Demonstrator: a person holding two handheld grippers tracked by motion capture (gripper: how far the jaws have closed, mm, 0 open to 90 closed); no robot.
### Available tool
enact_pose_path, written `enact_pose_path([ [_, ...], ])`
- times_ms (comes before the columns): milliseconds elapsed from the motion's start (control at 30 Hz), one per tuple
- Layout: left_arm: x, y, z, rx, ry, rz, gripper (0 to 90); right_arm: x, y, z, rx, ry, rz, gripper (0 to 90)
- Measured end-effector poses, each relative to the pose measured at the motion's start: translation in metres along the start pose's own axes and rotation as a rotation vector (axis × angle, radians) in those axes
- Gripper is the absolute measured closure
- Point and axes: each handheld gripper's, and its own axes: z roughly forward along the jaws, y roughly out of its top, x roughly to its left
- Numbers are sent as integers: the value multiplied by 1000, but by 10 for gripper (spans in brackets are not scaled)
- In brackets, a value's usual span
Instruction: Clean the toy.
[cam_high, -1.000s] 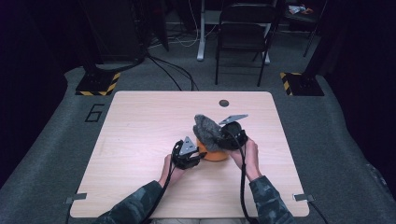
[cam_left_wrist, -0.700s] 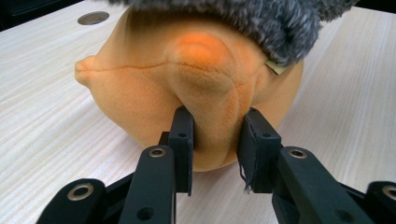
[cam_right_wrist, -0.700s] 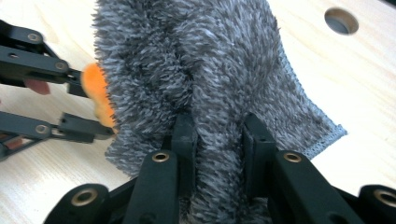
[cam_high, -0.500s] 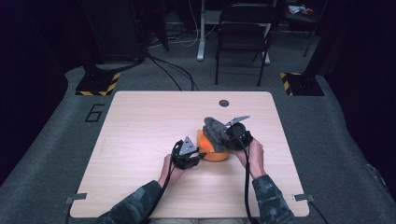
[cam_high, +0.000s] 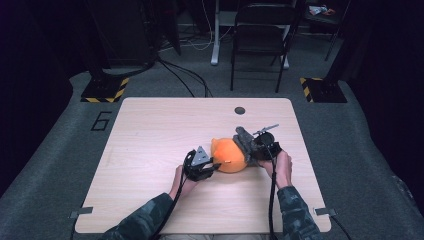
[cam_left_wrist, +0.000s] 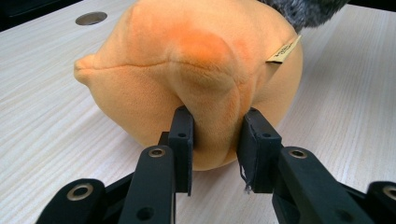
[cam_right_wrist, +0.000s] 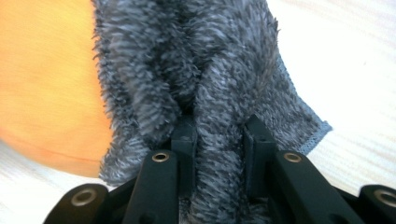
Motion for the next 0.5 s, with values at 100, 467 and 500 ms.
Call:
enact_pose_path([
  [100,0,0,0,1,1,0,684,-5,-1,4,11,5,27,704],
  [467,2,-1,-1,0,2,-10,682,-14,-10,24,85,-62,23,706],
  [500,3,-1,-1,5,2,-13,681,-13,-8,20,82,-73,20,707],
])
